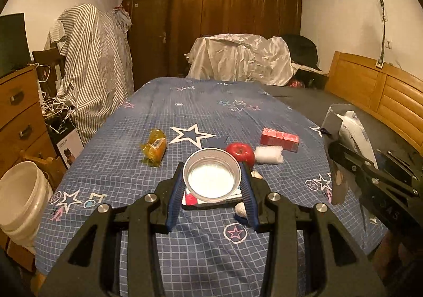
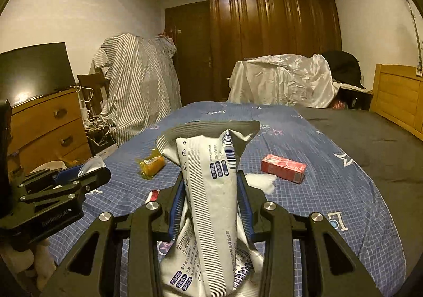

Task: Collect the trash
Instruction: 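Carry the cup lid and wipes packet with both tools over the bucket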

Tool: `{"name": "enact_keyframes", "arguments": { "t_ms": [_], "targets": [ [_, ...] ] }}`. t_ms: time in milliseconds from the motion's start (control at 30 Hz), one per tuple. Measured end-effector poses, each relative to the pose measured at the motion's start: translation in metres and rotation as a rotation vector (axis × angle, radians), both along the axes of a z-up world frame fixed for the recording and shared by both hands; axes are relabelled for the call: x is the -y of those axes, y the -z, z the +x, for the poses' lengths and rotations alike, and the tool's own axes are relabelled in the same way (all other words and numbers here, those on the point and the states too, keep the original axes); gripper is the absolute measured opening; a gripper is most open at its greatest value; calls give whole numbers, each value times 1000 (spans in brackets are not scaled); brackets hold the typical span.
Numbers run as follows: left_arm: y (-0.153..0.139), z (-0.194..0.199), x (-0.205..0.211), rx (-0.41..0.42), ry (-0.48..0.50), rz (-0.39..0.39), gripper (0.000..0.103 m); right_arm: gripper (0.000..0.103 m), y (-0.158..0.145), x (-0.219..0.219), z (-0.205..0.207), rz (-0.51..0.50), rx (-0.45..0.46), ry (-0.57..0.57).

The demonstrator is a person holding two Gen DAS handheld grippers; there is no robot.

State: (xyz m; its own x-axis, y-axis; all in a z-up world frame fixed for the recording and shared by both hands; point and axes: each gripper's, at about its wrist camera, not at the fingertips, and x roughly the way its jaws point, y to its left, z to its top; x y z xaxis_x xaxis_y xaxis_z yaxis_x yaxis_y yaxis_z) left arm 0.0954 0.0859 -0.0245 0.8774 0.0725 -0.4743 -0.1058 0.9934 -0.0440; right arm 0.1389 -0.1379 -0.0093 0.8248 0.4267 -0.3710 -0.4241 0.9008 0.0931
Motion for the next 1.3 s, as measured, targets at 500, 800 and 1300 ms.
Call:
{"name": "enact_keyframes", "arguments": {
  "t_ms": [500, 800, 1300],
  "targets": [
    [-34, -31, -103, 44, -168, 16, 38, 38, -47, -124, -2, -8, 15, -199],
    [-50, -53, -202, 25, -314, 38, 38, 38, -80, -259, -17, -5, -1, -390],
    [-55, -98, -352, -30, -532, -26, 39, 38, -106, -494, -10, -74, -115, -651]
  ]
}}
